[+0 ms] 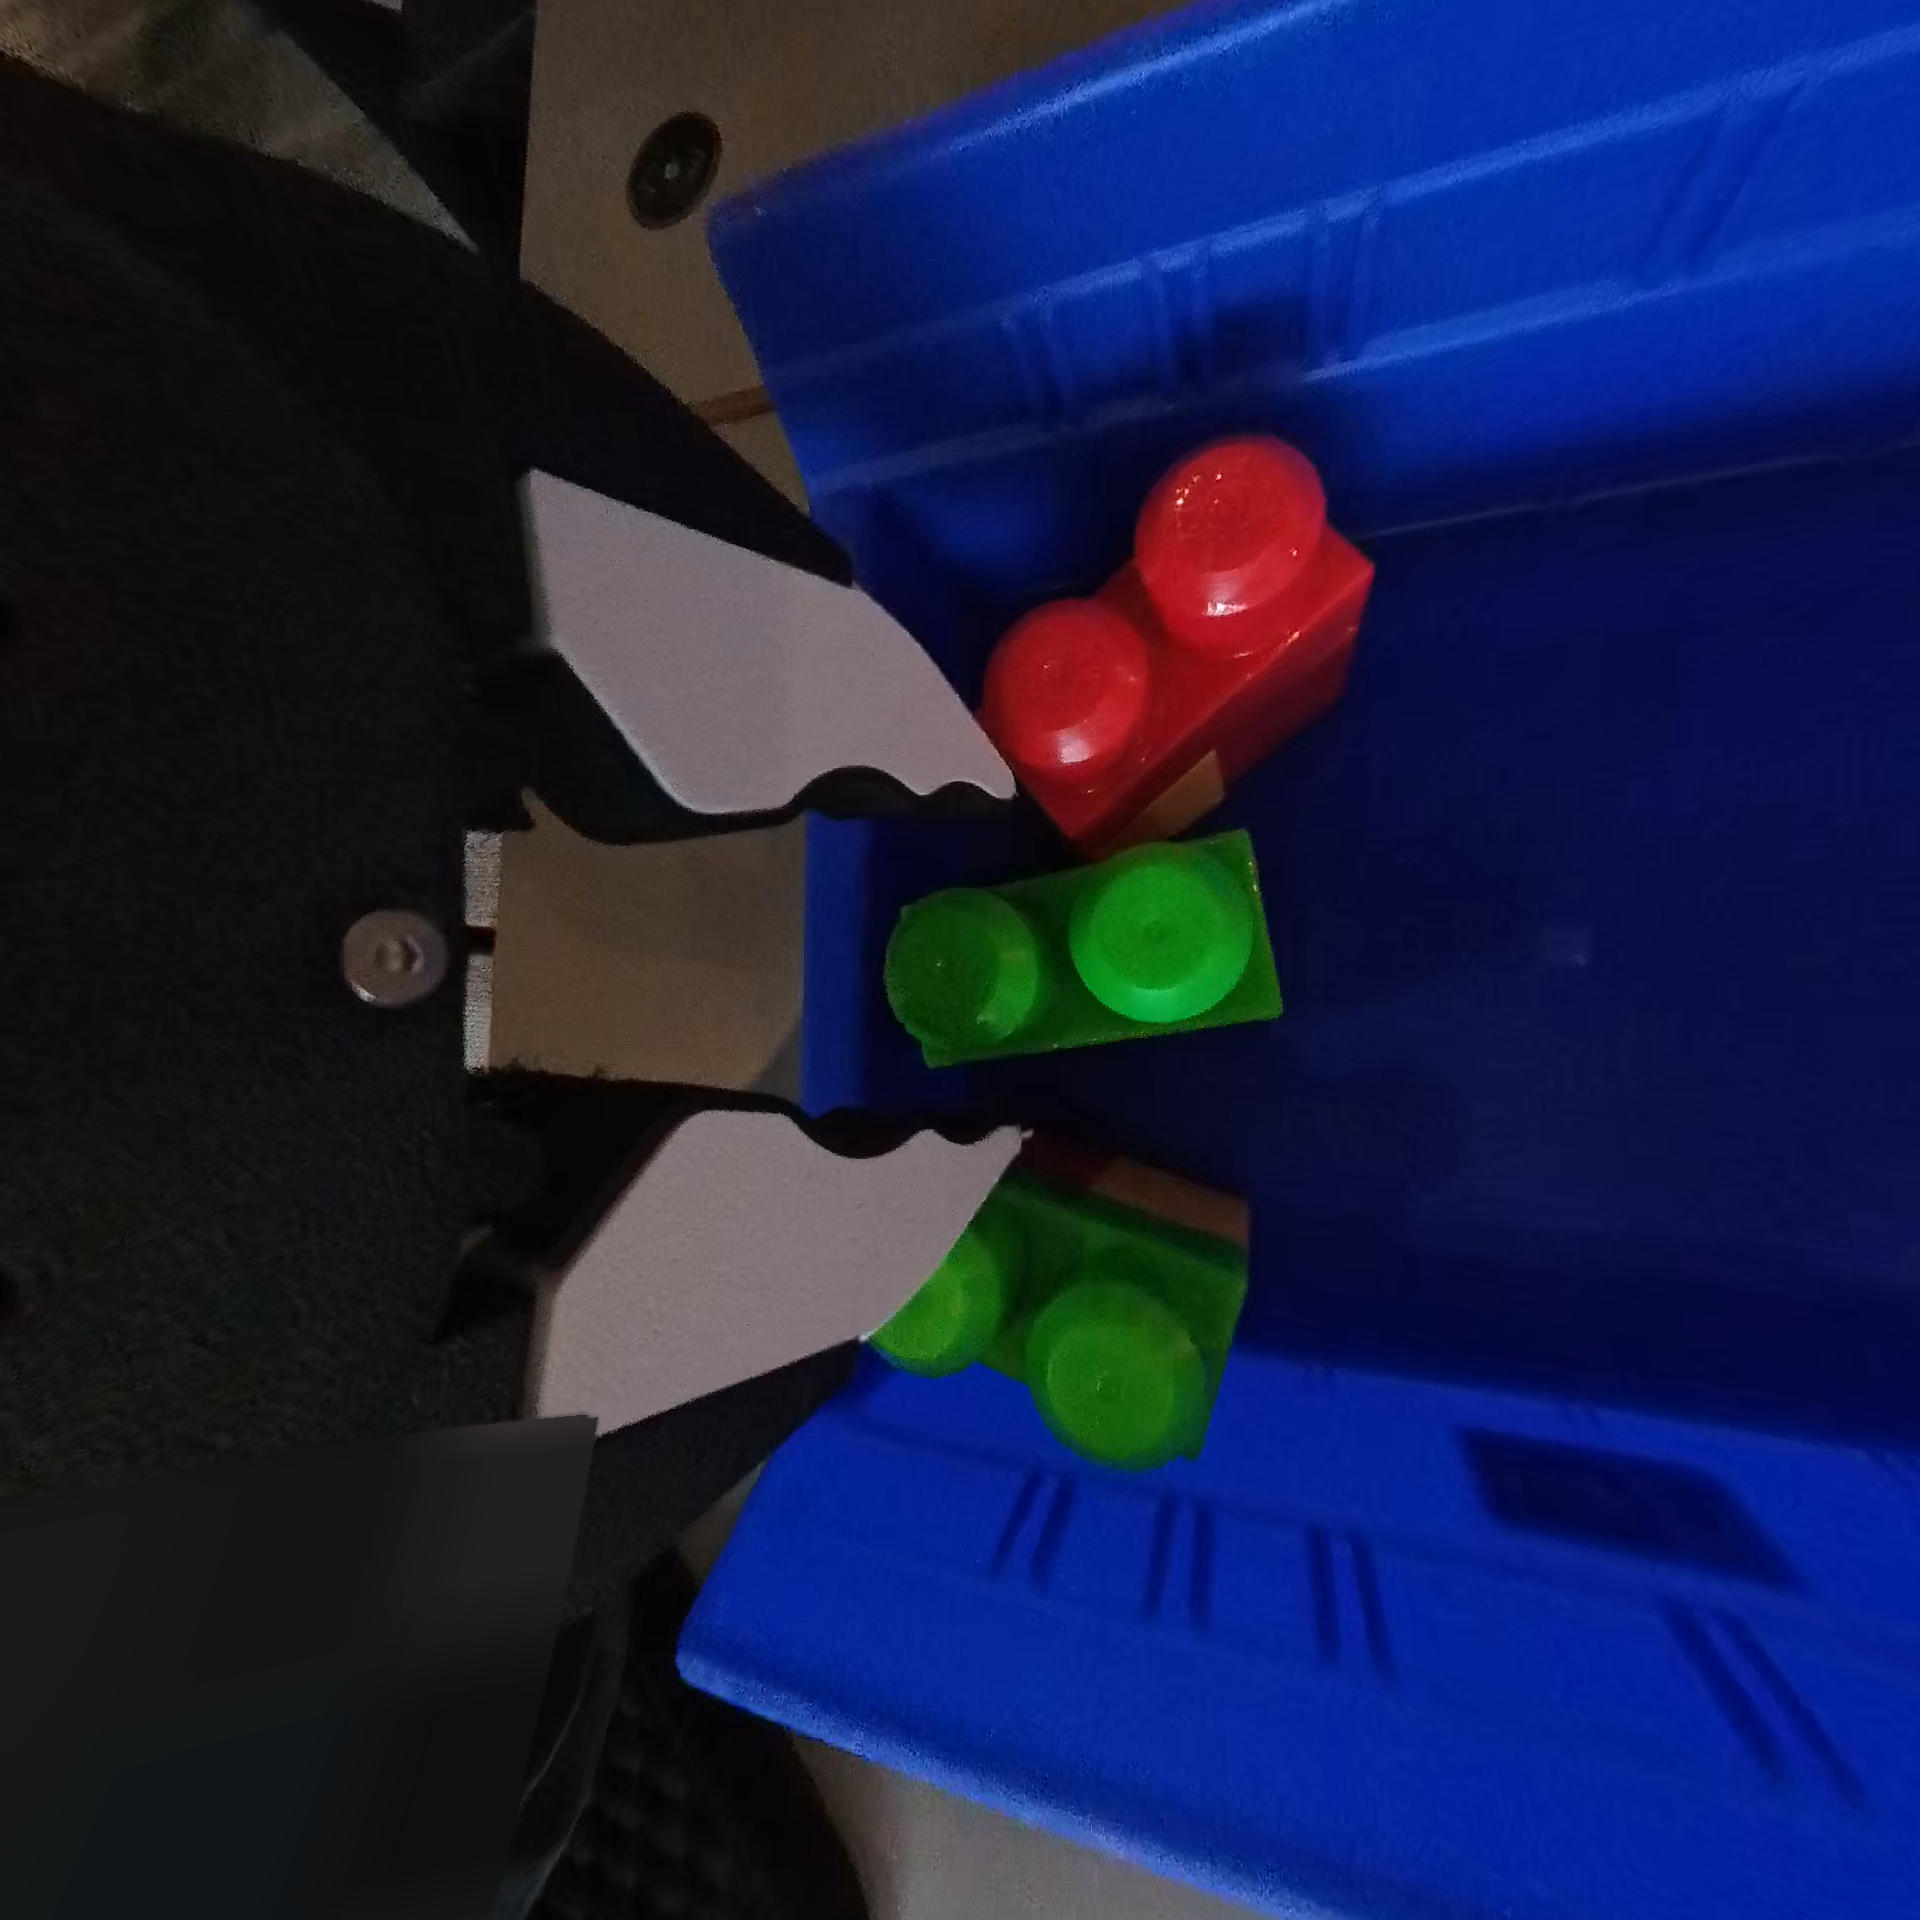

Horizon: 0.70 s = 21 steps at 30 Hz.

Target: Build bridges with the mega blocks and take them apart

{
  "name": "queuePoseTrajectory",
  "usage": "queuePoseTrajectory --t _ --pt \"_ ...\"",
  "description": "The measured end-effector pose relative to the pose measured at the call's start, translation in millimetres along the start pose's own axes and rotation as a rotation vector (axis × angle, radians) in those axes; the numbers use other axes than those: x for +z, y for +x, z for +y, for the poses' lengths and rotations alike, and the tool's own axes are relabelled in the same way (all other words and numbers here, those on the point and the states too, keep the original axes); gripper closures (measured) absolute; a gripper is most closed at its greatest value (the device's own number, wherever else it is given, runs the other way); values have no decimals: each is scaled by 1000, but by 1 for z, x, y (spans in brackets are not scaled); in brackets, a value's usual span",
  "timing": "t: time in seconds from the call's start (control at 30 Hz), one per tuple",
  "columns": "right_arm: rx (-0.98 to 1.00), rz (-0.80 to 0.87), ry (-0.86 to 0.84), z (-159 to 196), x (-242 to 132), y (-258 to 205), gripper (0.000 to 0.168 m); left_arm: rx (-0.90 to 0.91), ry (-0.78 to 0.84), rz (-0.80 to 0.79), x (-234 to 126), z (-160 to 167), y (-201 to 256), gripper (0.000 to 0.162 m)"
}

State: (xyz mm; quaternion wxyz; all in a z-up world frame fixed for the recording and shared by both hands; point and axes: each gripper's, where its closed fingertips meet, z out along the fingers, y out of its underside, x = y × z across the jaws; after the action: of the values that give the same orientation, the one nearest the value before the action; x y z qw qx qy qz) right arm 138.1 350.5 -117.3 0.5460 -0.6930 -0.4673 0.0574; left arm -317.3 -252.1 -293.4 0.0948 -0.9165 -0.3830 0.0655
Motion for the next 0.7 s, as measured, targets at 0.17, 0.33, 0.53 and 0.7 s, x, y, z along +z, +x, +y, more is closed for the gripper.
queuePoseTrajectory --t 0.17,0.33,0.53,0.7 --pt "-4 3 0 0 -1 0 110 -7 -59 19 14 2 -1 113" --pt "-10 2 -2 0 -1 -1 110 -8 -111 37 30 8 -5 106" --pt "-33 -9 -17 0 2 -5 110 -27 -72 16 32 5 -15 125" --pt "-43 -11 -19 -2 2 -8 110 -34 57 -47 11 -5 -27 126"
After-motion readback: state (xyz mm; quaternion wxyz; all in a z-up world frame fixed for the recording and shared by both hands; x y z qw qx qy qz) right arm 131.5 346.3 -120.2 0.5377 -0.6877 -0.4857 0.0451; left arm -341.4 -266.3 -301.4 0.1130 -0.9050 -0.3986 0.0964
